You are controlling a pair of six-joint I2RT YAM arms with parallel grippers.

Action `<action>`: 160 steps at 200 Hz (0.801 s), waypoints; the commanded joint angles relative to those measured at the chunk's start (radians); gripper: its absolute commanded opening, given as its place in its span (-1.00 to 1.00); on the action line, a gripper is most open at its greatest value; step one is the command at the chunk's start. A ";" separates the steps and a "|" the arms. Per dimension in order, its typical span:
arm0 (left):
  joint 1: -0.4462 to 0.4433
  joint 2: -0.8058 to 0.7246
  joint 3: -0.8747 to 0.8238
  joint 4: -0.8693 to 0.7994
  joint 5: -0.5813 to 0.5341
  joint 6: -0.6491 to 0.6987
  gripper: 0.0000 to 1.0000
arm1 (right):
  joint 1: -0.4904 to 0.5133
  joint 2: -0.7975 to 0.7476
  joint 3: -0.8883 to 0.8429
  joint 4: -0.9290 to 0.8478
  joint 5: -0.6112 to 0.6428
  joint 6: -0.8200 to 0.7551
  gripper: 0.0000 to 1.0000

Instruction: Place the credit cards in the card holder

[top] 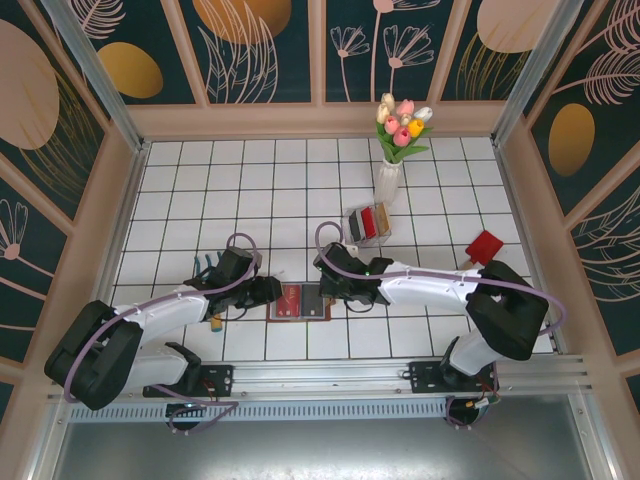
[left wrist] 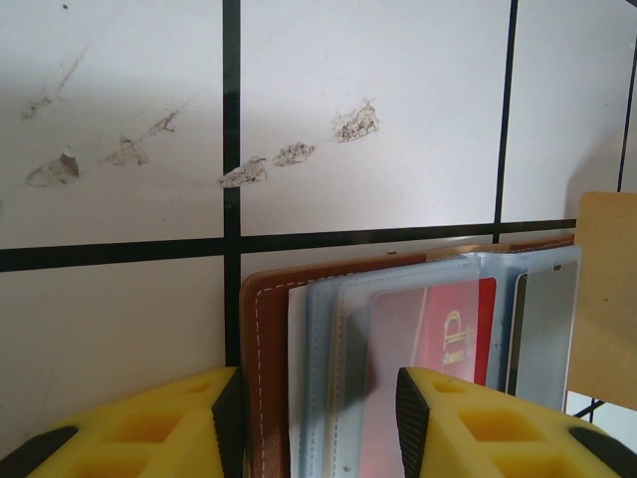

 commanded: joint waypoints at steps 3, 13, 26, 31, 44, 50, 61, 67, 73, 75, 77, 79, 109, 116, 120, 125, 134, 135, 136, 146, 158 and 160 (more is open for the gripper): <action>-0.005 0.014 -0.013 0.011 0.039 0.000 -0.09 | 0.006 -0.008 -0.015 0.049 -0.029 0.019 -0.99; -0.005 0.014 -0.015 0.012 0.039 0.000 -0.09 | 0.006 -0.032 -0.023 0.066 -0.031 0.025 -0.99; -0.004 0.013 -0.017 0.015 0.039 -0.002 -0.09 | 0.005 -0.059 -0.026 0.075 -0.032 0.036 -0.99; -0.005 0.013 -0.016 0.015 0.039 -0.003 -0.09 | 0.006 -0.069 -0.026 0.075 -0.031 0.039 -0.99; -0.004 0.015 -0.015 0.015 0.039 -0.002 -0.09 | 0.006 -0.085 -0.020 0.061 -0.024 0.045 -0.99; -0.005 0.016 -0.013 0.015 0.039 -0.001 -0.09 | 0.006 -0.089 -0.012 0.040 -0.013 0.052 -0.99; -0.005 0.019 -0.010 0.015 0.041 0.001 -0.09 | 0.010 -0.093 0.006 0.012 0.001 0.054 -0.99; -0.005 0.019 -0.008 0.015 0.041 0.002 -0.09 | 0.013 -0.099 0.009 0.018 -0.002 0.044 -0.99; -0.005 0.020 -0.009 0.016 0.041 -0.001 -0.09 | 0.017 -0.106 0.010 0.035 -0.007 0.036 -0.99; -0.005 0.020 -0.009 0.017 0.040 -0.001 -0.09 | 0.017 -0.108 0.008 0.041 -0.010 0.033 -0.99; -0.005 0.020 -0.009 0.017 0.040 -0.001 -0.09 | 0.017 -0.111 0.007 0.048 -0.016 0.031 -0.98; -0.005 0.019 -0.009 0.018 0.041 -0.002 -0.09 | 0.017 -0.114 0.007 0.055 -0.021 0.030 -0.99; -0.005 0.017 -0.007 0.021 0.044 -0.004 -0.09 | 0.023 -0.089 0.038 0.081 -0.076 0.026 -0.97; -0.005 0.016 -0.007 0.021 0.042 -0.005 -0.10 | 0.029 -0.079 0.049 0.074 -0.071 0.023 -0.97; -0.005 0.014 -0.009 0.023 0.044 -0.006 -0.10 | 0.031 -0.073 0.056 0.074 -0.070 0.020 -0.97; -0.005 0.013 -0.010 0.025 0.045 -0.008 -0.11 | 0.031 -0.067 0.060 0.075 -0.073 0.017 -0.97; -0.005 0.009 -0.012 0.030 0.049 -0.013 -0.12 | 0.033 -0.058 0.067 0.086 -0.081 0.014 -0.97; -0.005 0.008 -0.013 0.030 0.049 -0.012 -0.12 | 0.033 -0.056 0.068 0.088 -0.083 0.013 -0.97; -0.005 0.008 -0.013 0.030 0.049 -0.014 -0.12 | 0.033 -0.055 0.068 0.089 -0.083 0.013 -0.97; -0.004 0.002 -0.016 0.035 0.048 -0.016 -0.13 | 0.034 -0.046 0.073 0.108 -0.098 0.012 -0.97; -0.004 -0.007 -0.016 0.033 0.044 -0.021 -0.15 | 0.034 -0.033 0.076 0.131 -0.116 0.011 -0.97; -0.004 -0.008 -0.016 0.032 0.043 -0.021 -0.15 | 0.033 -0.030 0.077 0.133 -0.118 0.010 -0.97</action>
